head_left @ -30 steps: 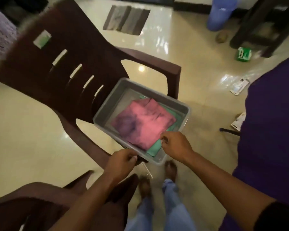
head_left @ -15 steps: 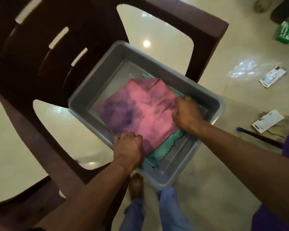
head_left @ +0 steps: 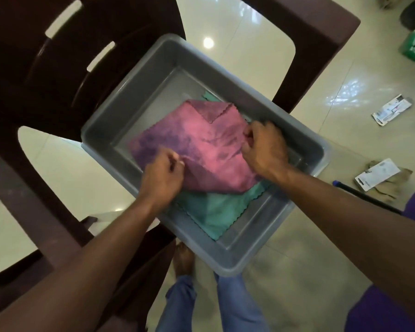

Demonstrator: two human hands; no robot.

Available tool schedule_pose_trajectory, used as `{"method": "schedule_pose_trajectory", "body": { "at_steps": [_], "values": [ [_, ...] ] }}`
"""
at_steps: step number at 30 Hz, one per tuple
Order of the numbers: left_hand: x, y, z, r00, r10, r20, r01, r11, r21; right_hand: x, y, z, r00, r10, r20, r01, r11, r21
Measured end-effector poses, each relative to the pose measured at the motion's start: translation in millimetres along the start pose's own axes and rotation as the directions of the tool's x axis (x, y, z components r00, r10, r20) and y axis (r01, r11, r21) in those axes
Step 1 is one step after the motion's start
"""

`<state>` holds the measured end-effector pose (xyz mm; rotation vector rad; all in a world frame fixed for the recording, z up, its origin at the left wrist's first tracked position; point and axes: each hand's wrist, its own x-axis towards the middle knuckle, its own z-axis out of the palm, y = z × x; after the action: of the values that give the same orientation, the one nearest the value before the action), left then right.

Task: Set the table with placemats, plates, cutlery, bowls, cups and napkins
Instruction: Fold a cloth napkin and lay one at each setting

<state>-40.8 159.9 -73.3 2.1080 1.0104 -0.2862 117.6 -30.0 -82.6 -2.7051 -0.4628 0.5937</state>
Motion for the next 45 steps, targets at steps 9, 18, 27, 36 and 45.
{"method": "schedule_pose_trajectory", "body": {
  "at_steps": [9, 18, 27, 36, 45],
  "values": [
    [75, -17, -32, 0.859, -0.504, -0.095, 0.394, 0.767, -0.507, 17, 11, 1, 0.955, -0.279, 0.105, 0.283, 0.959, -0.024],
    [61, -13, -29, 0.912, -0.37, 0.174, 0.351, 0.927, 0.132, 38, 6, 6, 0.963, -0.25, 0.1, 0.248, 0.968, 0.03],
    [41, -6, -51, 0.98, -0.174, 0.1, 0.19, 0.965, -0.181, 39, -25, -19, 0.938, -0.255, 0.236, 0.048, 0.767, 0.64],
    [4, 23, -129, 0.998, -0.032, -0.062, 0.003, 0.911, -0.413, -5, -51, -90, 0.931, -0.022, 0.363, -0.344, 0.276, 0.898],
    [-58, 87, -237, 0.955, 0.129, 0.268, 0.045, 0.828, -0.558, -101, -55, -184, 0.901, -0.03, 0.433, -0.422, 0.174, 0.89]
  ]
}}
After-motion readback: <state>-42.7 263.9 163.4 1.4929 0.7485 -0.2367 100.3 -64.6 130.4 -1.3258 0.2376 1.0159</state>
